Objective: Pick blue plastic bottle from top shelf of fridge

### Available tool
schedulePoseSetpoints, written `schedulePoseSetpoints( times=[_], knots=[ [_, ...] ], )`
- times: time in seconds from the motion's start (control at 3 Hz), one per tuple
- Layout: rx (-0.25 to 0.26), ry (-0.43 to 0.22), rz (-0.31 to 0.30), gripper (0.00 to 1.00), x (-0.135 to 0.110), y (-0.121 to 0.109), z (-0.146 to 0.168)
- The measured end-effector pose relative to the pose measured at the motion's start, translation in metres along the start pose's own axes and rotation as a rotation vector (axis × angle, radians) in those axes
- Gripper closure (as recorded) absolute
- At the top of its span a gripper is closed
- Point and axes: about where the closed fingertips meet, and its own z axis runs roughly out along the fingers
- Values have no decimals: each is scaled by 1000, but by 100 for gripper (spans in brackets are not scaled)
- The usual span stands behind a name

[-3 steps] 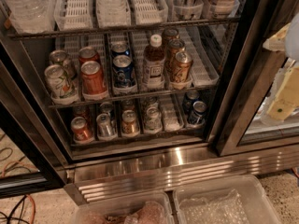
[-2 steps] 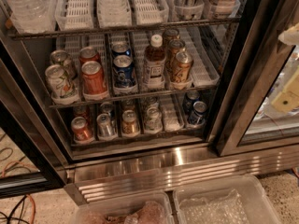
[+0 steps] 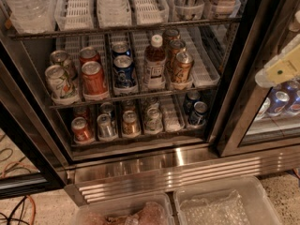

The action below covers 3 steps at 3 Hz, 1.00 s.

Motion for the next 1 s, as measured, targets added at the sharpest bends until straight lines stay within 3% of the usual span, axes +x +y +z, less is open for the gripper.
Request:
schedulePoseSetpoints(
  times=[0.67,1.0],
  knots=[
    [10,-24,17,0,-3,-1,-2],
    [35,-72,94,0,-14,-7,7]
  ],
)
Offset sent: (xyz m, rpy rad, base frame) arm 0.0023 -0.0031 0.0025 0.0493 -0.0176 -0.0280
